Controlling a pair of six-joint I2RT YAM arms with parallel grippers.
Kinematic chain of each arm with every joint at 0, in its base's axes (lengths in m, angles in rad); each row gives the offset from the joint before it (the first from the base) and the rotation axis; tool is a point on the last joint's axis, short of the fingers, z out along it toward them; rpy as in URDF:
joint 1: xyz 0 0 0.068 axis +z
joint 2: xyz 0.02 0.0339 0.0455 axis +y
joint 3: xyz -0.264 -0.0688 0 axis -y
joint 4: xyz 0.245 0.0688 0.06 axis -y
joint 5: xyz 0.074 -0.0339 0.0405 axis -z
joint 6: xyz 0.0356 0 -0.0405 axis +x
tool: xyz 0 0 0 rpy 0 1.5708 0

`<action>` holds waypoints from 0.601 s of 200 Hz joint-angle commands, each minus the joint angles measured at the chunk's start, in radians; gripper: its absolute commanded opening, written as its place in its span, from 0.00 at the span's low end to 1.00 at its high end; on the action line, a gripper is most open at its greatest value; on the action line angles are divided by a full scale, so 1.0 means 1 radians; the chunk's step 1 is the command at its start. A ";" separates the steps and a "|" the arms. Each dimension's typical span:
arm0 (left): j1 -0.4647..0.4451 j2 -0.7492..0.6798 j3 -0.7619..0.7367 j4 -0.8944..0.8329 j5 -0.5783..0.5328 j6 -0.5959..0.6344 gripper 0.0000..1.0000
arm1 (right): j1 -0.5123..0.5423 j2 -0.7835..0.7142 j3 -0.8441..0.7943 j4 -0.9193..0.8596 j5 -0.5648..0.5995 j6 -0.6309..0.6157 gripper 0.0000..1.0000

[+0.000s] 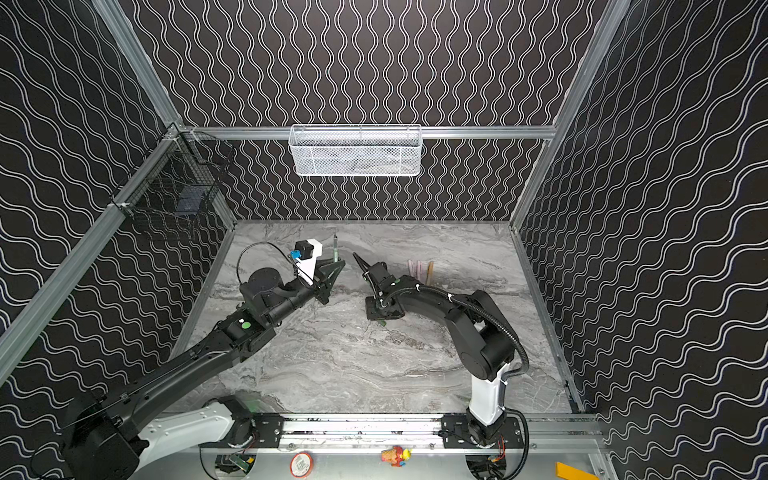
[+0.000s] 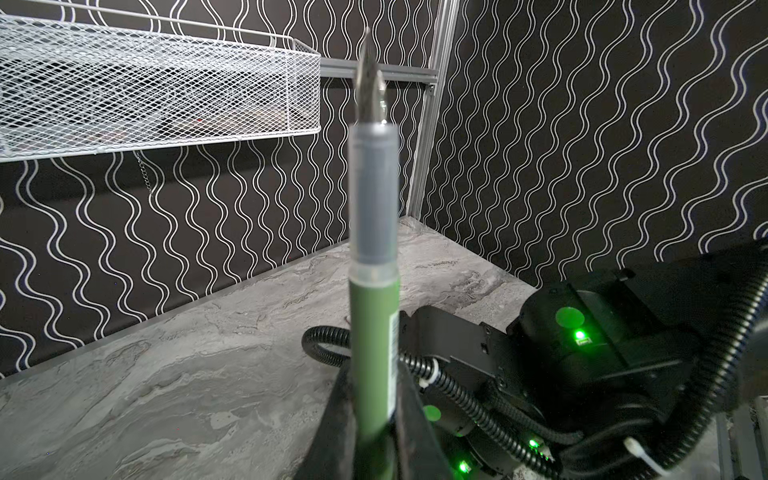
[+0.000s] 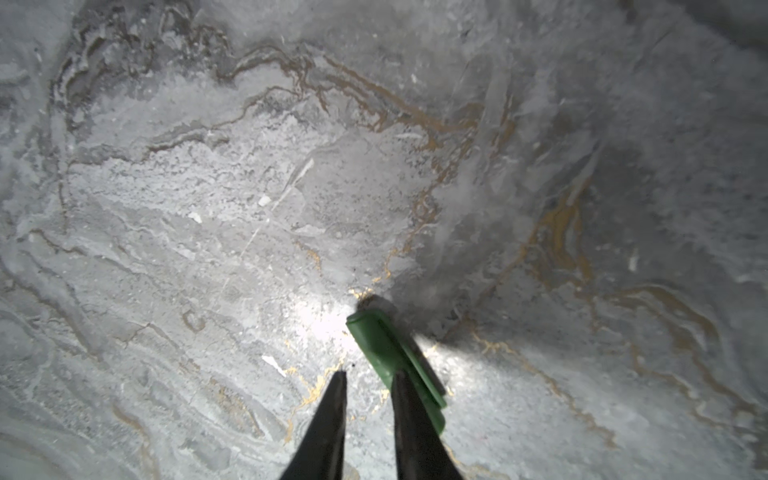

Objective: Insert the pens into the pen caps

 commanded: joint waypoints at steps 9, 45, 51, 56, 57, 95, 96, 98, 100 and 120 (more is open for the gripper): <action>0.000 -0.001 0.009 0.022 0.005 -0.007 0.01 | 0.003 0.020 0.027 -0.086 0.040 -0.107 0.23; 0.001 0.005 0.011 0.024 0.004 -0.007 0.01 | 0.004 0.061 0.042 -0.099 0.048 -0.156 0.22; 0.001 0.006 0.011 0.024 0.004 -0.009 0.01 | 0.004 0.067 0.045 -0.102 0.045 -0.161 0.22; 0.001 0.005 0.011 0.023 0.005 -0.008 0.01 | 0.004 0.070 0.047 -0.102 0.045 -0.164 0.22; 0.001 0.006 0.011 0.023 0.005 -0.009 0.01 | 0.004 0.071 0.047 -0.101 0.045 -0.164 0.22; 0.001 0.005 0.012 0.022 0.006 -0.005 0.01 | 0.003 0.092 0.041 -0.085 0.021 -0.177 0.21; 0.000 0.005 0.011 0.022 0.006 -0.005 0.01 | 0.004 0.091 0.040 -0.084 0.021 -0.177 0.21; 0.000 0.006 0.011 0.022 0.008 -0.005 0.01 | 0.004 0.093 0.040 -0.082 0.021 -0.176 0.21; 0.001 0.006 0.011 0.022 0.008 -0.005 0.01 | 0.003 0.093 0.039 -0.082 0.020 -0.177 0.21; 0.001 0.008 0.010 0.023 0.008 -0.007 0.01 | 0.003 0.097 0.036 -0.073 0.021 -0.172 0.21</action>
